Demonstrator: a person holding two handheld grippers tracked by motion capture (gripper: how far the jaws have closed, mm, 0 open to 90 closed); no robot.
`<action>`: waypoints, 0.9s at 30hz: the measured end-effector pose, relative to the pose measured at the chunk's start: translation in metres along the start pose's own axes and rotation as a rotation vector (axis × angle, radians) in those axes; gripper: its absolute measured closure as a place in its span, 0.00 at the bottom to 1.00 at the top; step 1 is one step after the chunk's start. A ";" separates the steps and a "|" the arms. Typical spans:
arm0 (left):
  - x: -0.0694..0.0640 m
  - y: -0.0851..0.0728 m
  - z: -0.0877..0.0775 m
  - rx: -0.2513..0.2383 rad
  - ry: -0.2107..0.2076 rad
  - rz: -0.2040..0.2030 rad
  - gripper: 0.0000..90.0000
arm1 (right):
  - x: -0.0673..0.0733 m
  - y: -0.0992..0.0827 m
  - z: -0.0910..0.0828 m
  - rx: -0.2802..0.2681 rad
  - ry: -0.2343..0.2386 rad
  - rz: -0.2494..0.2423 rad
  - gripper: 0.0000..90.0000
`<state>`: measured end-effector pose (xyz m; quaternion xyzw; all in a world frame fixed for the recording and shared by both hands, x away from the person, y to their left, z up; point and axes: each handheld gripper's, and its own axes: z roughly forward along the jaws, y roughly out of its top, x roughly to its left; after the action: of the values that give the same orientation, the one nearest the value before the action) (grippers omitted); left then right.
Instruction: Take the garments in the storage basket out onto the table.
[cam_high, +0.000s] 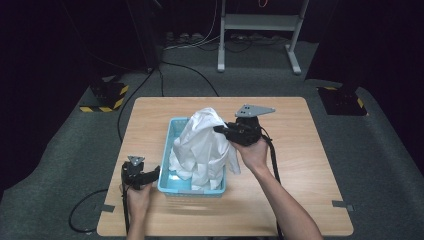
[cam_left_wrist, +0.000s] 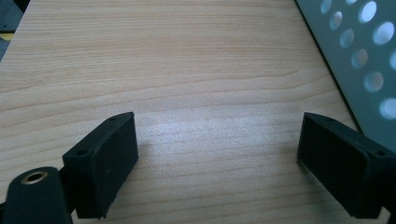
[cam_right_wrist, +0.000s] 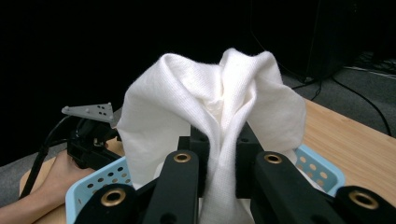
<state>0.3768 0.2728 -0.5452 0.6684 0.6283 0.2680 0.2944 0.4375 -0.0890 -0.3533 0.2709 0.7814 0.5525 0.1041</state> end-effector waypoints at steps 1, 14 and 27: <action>0.000 0.000 0.000 0.000 0.000 0.000 0.14 | 0.000 0.000 0.000 0.000 0.000 0.000 0.92; -0.001 0.000 0.000 0.001 0.003 0.004 0.14 | -0.011 0.018 -0.031 -0.039 -0.037 0.019 0.92; -0.001 0.000 0.000 0.002 0.004 0.006 0.14 | -0.027 0.039 -0.082 -0.132 -0.101 0.030 0.92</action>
<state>0.3771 0.2719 -0.5454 0.6701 0.6271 0.2697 0.2915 0.4347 -0.1601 -0.2909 0.3024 0.7329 0.5899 0.1527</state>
